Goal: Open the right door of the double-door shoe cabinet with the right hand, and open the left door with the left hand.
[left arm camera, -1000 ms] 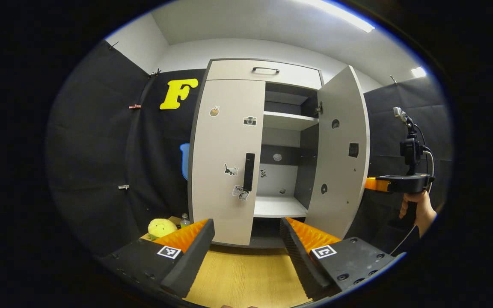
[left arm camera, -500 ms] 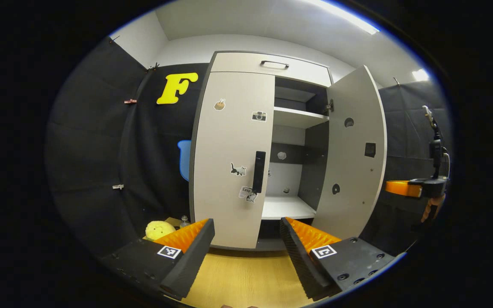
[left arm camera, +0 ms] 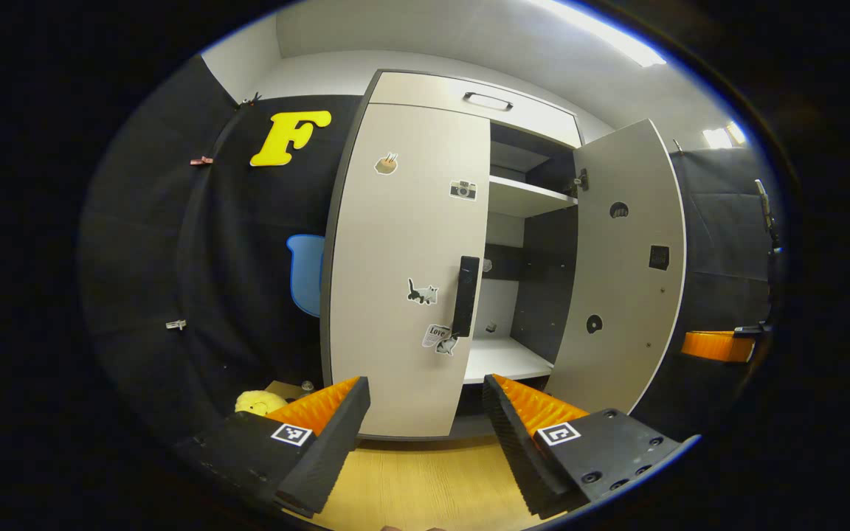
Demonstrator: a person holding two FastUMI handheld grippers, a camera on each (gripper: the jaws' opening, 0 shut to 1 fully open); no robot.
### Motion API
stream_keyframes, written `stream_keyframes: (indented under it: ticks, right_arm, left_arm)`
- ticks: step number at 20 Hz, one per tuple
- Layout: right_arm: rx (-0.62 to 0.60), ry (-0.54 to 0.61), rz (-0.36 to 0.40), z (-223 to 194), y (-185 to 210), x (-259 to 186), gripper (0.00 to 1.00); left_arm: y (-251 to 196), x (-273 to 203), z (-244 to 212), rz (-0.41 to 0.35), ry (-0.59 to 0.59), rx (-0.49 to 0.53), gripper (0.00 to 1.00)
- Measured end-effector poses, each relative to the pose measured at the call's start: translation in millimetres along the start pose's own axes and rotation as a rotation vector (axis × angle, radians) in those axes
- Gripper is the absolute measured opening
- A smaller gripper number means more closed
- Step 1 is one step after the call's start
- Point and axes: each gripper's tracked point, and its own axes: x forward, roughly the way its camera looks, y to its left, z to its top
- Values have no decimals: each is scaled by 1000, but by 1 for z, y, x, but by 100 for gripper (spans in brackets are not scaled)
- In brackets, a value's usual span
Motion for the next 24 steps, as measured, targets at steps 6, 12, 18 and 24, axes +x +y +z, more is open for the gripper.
stream_keyframes:
  ticks: [6, 12, 18, 24]
  right_arm:
    - [-58, -43, -63, -17, 32, 6, 84]
    - [-39, 3, -29, -46, 37, 20, 99]
    - [-57, 27, 38, -68, 27, 35, 99]
    - [-59, 35, 118, -76, 19, 50, 99]
  left_arm:
    - [10, 12, 5, -51, -15, 11, 95]
    - [-4, 51, 24, -59, -40, 30, 95]
    - [-27, 109, 53, -14, -73, 60, 95]
    - [-46, 171, 60, 14, -39, 85, 95]
